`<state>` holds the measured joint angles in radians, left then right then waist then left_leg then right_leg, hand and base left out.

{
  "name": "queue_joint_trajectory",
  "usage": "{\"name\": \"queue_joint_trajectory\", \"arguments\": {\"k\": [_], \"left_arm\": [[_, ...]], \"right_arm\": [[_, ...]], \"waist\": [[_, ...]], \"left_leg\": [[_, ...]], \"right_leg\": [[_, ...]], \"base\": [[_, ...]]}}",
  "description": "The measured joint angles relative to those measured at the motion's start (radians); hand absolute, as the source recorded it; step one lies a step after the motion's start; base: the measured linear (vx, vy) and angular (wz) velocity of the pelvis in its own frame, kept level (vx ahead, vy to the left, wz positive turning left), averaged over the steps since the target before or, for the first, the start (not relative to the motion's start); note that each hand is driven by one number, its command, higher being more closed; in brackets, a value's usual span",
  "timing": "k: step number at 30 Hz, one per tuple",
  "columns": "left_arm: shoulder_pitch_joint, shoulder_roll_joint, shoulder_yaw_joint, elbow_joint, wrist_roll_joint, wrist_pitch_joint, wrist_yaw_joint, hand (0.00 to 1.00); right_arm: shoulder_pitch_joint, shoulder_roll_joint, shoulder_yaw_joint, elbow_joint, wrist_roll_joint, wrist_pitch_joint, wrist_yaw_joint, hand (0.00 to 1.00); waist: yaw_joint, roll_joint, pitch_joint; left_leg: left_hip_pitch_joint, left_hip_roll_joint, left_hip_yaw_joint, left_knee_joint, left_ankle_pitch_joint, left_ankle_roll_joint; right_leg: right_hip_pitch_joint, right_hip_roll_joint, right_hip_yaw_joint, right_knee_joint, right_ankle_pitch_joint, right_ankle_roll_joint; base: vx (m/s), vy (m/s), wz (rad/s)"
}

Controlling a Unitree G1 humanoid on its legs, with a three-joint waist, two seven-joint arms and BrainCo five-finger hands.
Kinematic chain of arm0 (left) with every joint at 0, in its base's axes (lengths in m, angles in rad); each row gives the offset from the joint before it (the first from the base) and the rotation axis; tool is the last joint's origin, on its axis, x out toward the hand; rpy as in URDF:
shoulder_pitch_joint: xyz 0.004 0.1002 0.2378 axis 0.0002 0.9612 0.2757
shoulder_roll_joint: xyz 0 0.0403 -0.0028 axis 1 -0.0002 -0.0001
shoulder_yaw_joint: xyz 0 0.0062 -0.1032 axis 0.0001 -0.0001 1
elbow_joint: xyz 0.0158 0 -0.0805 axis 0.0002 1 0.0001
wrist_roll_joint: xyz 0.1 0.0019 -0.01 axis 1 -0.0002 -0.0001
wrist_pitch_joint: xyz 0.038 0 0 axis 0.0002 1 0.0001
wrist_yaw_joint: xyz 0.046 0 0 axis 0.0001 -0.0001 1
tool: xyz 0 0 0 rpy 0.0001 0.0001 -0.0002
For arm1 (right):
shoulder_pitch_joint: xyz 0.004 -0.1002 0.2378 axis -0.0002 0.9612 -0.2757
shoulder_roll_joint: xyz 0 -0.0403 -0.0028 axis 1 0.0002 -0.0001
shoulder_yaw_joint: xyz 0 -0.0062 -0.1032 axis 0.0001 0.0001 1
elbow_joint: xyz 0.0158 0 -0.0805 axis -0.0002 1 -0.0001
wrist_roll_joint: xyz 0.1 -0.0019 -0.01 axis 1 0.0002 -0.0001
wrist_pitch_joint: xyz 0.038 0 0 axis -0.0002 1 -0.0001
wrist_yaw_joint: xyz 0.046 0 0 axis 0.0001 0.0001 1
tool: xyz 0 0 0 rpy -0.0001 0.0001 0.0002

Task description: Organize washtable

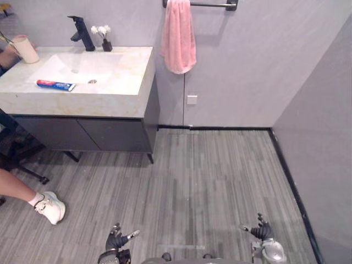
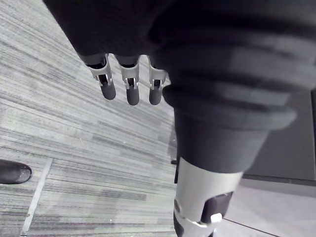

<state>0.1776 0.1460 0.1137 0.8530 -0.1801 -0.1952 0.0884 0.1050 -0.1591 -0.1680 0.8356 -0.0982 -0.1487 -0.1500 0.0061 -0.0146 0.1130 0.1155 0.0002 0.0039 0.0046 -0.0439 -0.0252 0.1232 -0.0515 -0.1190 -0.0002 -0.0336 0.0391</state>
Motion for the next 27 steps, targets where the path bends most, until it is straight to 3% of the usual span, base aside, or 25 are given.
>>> {"name": "queue_joint_trajectory", "arguments": {"k": [4, 9, 15, 21, 23, 25, 27], "left_arm": [[0.0, 0.011, 0.006, -0.045, 0.0, -0.01, -0.002, 0.0], [0.0, 0.023, 0.005, -0.073, 0.014, -0.01, -0.019, 0.0], [0.003, 0.021, -0.012, -0.084, 0.018, -0.009, -0.021, 0.0], [0.029, 0.018, -0.034, -0.109, 0.013, -0.008, -0.021, 0.0], [0.027, 0.014, -0.036, -0.118, 0.013, -0.008, -0.021, 0.0], [0.025, 0.015, -0.046, -0.156, 0.0, -0.008, -0.021, 0.0], [0.012, 0.019, -0.065, -0.16, -0.006, -0.009, -0.02, 0.0]], "right_arm": [[-0.009, -0.012, 0.0, -0.038, -0.013, 0.0, 0.01, 0.0], [-0.009, -0.024, 0.0, -0.04, -0.004, 0.0, 0.021, 0.0], [-0.009, -0.034, -0.008, -0.048, 0.06, 0.001, 0.02, 0.0], [-0.02, -0.034, -0.03, -0.047, 0.099, 0.006, 0.018, 0.0], [-0.022, -0.034, -0.032, -0.046, 0.1, 0.01, 0.018, 0.0], [-0.031, -0.033, -0.044, -0.045, 0.1, 0.024, 0.016, 0.0], [-0.038, -0.028, -0.05, -0.047, 0.1, 0.036, 0.012, 0.0]], "waist": [[-0.02, 0.012, 0.013], [-0.022, 0.014, 0.015], [-0.041, 0.03, 0.022], [-0.018, 0.027, 0.021], [-0.02, 0.028, 0.02], [-0.019, 0.029, 0.022], [-0.021, 0.028, 0.026]], "left_leg": [[0.003, -0.003, -0.003, 0.0, 0.0, 0.0], [0.006, -0.002, -0.002, 0.002, -0.001, -0.002], [-0.026, 0.005, 0.01, -0.005, -0.025, 0.006], [-0.089, 0.02, 0.088, 0.063, -0.094, 0.007], [-0.111, 0.024, 0.098, 0.114, -0.13, 0.008], [-0.142, 0.023, 0.119, 0.213, -0.203, 0.03], [-0.134, 0.018, 0.125, 0.246, -0.246, 0.043]], "right_leg": [[0.008, -0.004, -0.013, -0.001, 0.0, 0.001], [0.01, -0.004, -0.013, 0.002, -0.008, 0.011], [-0.037, 0.002, -0.009, 0.008, -0.021, 0.005], [-0.113, 0.015, 0.073, 0.033, -0.039, 0.011], [-0.133, 0.015, 0.09, 0.069, -0.056, 0.023], [-0.203, 0.004, 0.112, 0.24, -0.137, 0.052], [-0.28, -0.009, 0.109, 0.447, -0.175, 0.083]], "base": [[0.03, 0.002, 0.06], [-0.02, -0.011, 0.0], [-0.09, -0.025, -0.01], [-0.01, 0.007, -0.43], [0.13, 0.038, -0.33], [0.17, 0.07, -0.32], [0.17, 0.088, -0.13]]}}
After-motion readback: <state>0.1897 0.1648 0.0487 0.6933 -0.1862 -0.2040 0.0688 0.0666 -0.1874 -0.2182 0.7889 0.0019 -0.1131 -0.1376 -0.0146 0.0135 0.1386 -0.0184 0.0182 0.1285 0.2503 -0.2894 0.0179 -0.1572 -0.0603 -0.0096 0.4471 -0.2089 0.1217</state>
